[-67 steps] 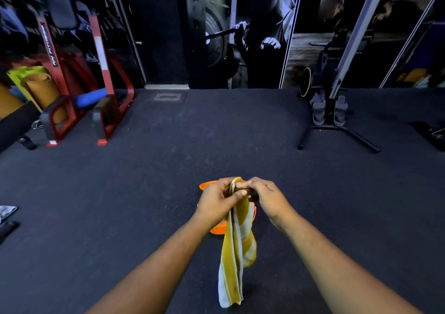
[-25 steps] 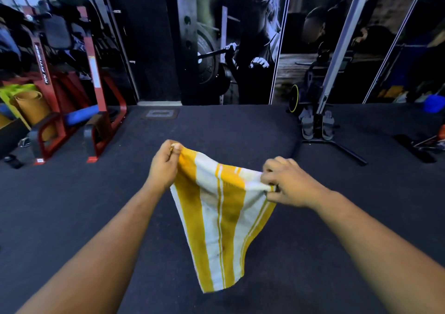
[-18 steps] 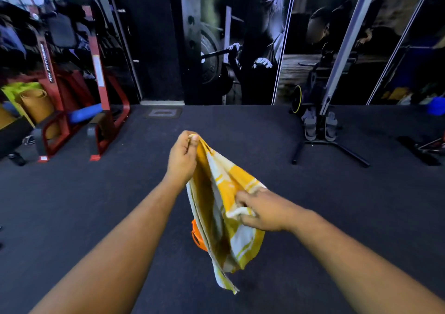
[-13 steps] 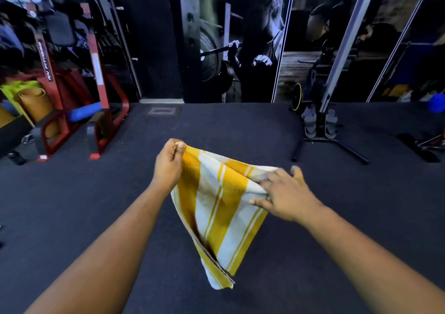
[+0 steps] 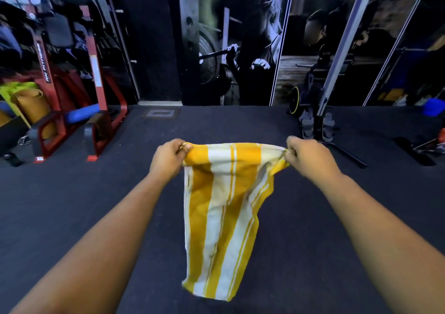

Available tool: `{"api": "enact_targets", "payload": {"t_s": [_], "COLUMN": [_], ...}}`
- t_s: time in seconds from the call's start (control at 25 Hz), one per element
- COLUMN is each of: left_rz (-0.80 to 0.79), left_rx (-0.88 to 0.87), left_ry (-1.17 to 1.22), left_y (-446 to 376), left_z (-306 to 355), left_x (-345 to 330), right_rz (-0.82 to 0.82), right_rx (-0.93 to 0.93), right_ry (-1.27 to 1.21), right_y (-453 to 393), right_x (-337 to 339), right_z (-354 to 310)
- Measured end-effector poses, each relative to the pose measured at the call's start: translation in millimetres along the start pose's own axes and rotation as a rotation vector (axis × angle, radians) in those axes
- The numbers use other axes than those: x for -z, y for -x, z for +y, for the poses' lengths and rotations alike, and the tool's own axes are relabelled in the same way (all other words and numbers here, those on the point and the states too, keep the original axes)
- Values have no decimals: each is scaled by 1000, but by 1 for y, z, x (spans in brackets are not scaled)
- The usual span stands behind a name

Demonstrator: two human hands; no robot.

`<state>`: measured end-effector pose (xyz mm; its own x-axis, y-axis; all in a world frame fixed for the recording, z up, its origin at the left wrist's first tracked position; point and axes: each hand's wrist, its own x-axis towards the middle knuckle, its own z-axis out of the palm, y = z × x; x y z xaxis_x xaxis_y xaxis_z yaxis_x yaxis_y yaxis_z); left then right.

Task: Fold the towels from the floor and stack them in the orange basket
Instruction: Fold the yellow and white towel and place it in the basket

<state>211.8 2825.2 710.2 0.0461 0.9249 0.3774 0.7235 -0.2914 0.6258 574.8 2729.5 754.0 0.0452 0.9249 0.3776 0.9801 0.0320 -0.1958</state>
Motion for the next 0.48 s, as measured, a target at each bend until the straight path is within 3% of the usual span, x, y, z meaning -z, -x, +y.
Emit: {"api": "enact_targets", "payload": {"t_s": [0.16, 0.32, 0.48], "left_rz": [49, 34, 6], "left_rx": [24, 99, 104], "left_ry": [85, 340, 387], "left_y": [-11, -13, -11], "left_z": [13, 13, 11], "left_x": [8, 4, 5], "right_rz": [124, 73, 39], "right_rx": [-62, -283, -430], "right_ry": [-268, -647, -1003], "right_y": [-11, -25, -21], "right_x": [-5, -7, -5], "right_z": [-3, 2, 4]}}
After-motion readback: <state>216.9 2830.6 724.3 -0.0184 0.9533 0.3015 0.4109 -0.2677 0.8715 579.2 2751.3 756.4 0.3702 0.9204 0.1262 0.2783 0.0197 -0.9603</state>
